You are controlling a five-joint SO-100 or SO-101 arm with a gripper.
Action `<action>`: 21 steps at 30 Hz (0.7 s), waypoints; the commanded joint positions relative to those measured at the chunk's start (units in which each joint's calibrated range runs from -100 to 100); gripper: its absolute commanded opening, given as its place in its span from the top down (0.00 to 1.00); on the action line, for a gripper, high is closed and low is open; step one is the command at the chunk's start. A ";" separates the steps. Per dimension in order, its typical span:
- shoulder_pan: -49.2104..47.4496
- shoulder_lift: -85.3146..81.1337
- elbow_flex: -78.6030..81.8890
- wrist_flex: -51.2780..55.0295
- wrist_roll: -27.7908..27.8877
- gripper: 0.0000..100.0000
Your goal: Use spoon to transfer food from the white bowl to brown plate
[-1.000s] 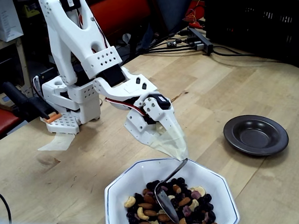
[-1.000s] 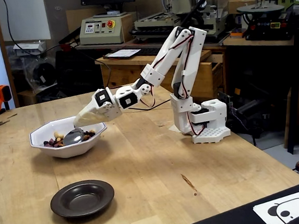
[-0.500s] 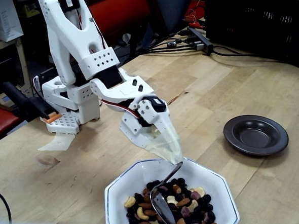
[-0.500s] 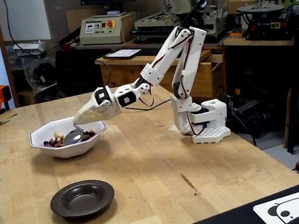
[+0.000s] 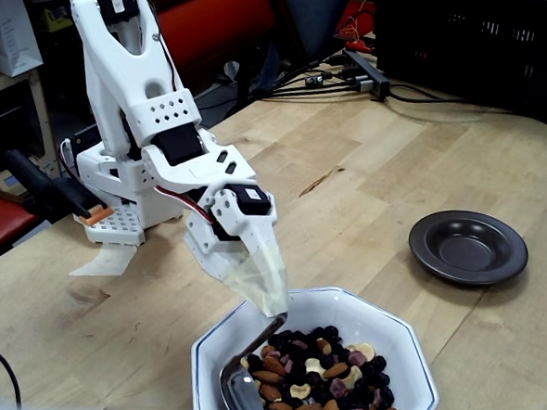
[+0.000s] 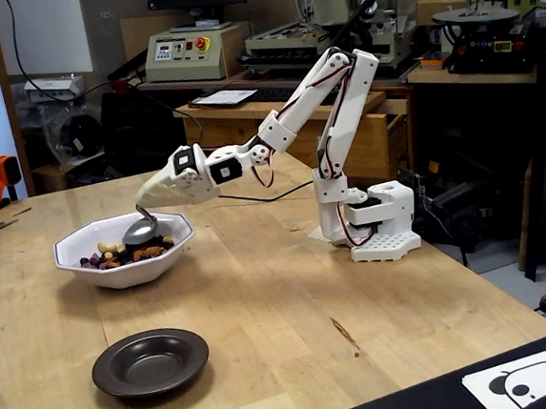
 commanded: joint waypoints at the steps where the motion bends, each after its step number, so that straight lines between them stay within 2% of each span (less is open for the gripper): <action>1: 0.81 -3.76 -1.26 0.06 0.15 0.96; 15: 0.14 -3.67 -0.46 -0.57 0.24 0.96; 21: 0.07 -3.50 -0.46 -0.65 3.13 0.96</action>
